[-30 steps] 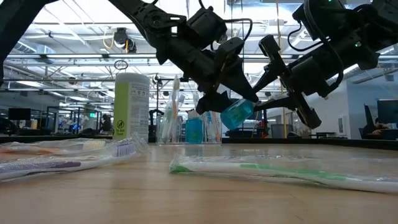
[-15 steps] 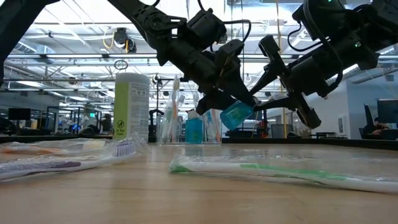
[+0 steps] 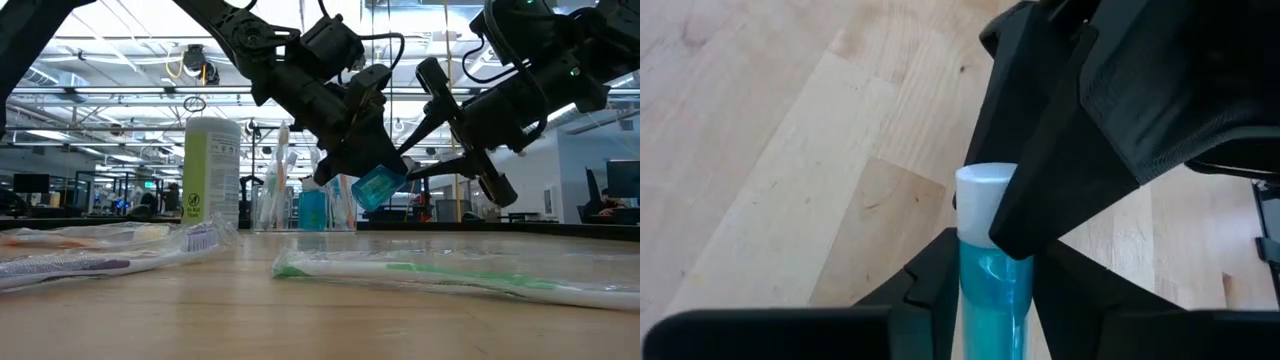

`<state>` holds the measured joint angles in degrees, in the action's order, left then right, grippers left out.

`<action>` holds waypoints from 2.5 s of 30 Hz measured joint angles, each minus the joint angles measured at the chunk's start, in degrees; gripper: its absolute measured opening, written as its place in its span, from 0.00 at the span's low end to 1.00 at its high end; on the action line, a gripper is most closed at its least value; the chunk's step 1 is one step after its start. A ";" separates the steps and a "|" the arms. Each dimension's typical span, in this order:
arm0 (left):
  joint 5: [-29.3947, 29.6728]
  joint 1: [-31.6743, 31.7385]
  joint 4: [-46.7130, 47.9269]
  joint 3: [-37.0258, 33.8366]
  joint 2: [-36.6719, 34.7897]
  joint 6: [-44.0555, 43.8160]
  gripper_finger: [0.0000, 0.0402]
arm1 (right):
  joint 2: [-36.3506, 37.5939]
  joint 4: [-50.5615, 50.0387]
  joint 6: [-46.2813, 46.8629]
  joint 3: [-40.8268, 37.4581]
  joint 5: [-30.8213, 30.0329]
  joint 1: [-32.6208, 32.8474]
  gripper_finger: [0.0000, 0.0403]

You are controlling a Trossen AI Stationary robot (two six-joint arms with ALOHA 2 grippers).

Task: Pick & Place toothbrushing station
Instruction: Put the blue mouthwash into the transparent organizer

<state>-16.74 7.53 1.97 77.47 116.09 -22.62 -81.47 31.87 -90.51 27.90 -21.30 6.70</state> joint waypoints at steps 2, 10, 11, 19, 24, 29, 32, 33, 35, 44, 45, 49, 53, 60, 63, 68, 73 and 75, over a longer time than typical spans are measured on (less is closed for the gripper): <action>0.24 0.00 0.08 0.00 0.00 0.03 0.29 | 0.00 0.05 3.88 0.00 -2.11 0.05 0.34; -0.33 0.63 1.01 -0.07 -0.55 0.36 0.25 | 0.00 -1.93 24.79 0.00 -13.44 0.07 0.36; -0.34 0.96 1.12 -0.07 -0.83 0.43 0.25 | 0.00 -2.12 26.23 0.00 -14.30 0.07 0.36; -0.05 4.76 6.16 -0.09 -6.26 3.39 0.27 | 0.00 -1.87 36.87 -0.04 -17.57 -2.43 0.35; 3.34 8.03 8.12 -0.09 -12.23 6.41 0.26 | 0.00 -2.72 55.98 -0.04 -17.53 -5.54 0.35; 9.64 10.53 9.75 -0.09 -18.16 12.44 0.26 | 0.00 -5.45 72.72 -0.07 -17.31 -6.73 0.35; 11.66 12.03 8.86 -0.07 -20.55 14.29 0.25 | 0.00 -6.01 77.38 -0.07 -15.41 -6.73 0.35; 11.99 12.40 8.76 -0.07 -21.08 14.62 0.25 | 0.00 -5.98 77.87 -0.07 -14.39 -6.73 0.35; 12.08 13.05 8.20 -0.38 -21.69 14.66 0.25 | 0.00 -5.90 77.60 -0.07 -13.85 -6.63 0.35; 12.97 16.05 -1.23 -8.61 -21.92 11.52 0.25 | 0.00 -5.29 77.82 -0.07 -11.32 -6.62 0.35; 12.95 16.33 -2.09 -9.47 -22.21 11.25 0.25 | 0.00 -5.19 77.83 -0.07 -11.41 -6.62 0.35; 12.94 16.30 -7.59 -12.97 -22.45 10.17 0.25 | 0.00 -5.13 77.79 -0.07 -11.41 -6.62 0.35; 16.26 15.50 -11.60 -16.83 -22.40 8.64 0.25 | 0.00 -5.12 77.72 -0.07 -11.41 -6.62 0.35; 26.82 14.36 -26.85 -24.72 -22.41 8.70 0.25 | 0.00 -5.12 77.70 -0.07 -11.41 -6.62 0.35; 32.15 12.72 -31.52 -27.67 -22.40 8.90 0.25 | 0.00 -5.11 77.77 -0.07 -11.41 -6.62 0.35; 40.88 10.39 -32.53 -29.61 -22.36 9.44 0.25 | 0.00 -5.11 77.70 -0.07 -11.41 -6.62 0.35; 42.41 8.22 -32.77 -29.68 -22.36 9.83 0.25 | 0.00 -5.09 77.70 -0.07 -11.41 -6.62 0.35; 45.44 7.53 -33.01 -29.68 -22.36 10.07 0.25 | 0.00 -5.10 77.67 -0.07 -11.41 -6.62 0.35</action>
<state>28.70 15.06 -31.04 47.79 93.73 -12.55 -81.47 26.77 -12.84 27.83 -32.71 0.08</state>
